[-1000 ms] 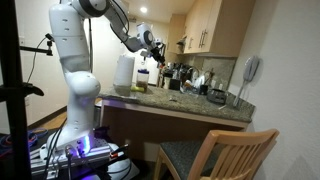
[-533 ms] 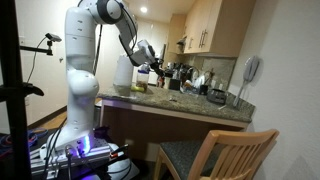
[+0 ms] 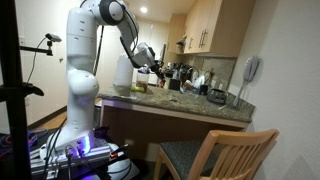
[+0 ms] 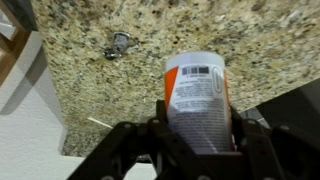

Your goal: Place the bottle on the counter

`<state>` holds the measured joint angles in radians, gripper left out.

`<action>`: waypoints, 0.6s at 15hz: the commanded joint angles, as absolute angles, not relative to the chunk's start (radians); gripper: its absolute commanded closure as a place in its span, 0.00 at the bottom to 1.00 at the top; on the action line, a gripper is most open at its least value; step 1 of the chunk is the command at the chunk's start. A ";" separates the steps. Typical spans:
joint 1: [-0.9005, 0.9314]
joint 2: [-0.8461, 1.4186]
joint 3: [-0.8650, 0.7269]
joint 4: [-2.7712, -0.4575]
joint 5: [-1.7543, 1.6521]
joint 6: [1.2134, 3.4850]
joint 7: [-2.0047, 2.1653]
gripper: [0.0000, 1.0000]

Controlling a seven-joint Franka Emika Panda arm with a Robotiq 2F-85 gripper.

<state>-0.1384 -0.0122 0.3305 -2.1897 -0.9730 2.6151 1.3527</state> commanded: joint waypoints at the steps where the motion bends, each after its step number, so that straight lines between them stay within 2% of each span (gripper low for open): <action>1: -0.146 0.029 0.322 -2.190 -1.111 2.491 1.538 0.75; 2: -0.138 0.043 0.324 -2.182 -1.116 2.435 1.593 0.75; 3: -0.046 0.055 0.236 -2.179 -1.095 2.400 1.626 0.75; 4: -0.033 0.071 0.227 -2.175 -1.048 2.382 1.651 0.75; 5: -0.020 0.044 0.203 -2.191 -1.070 2.431 1.600 0.50; 9: 0.009 0.065 0.181 -2.189 -1.061 2.405 1.649 0.50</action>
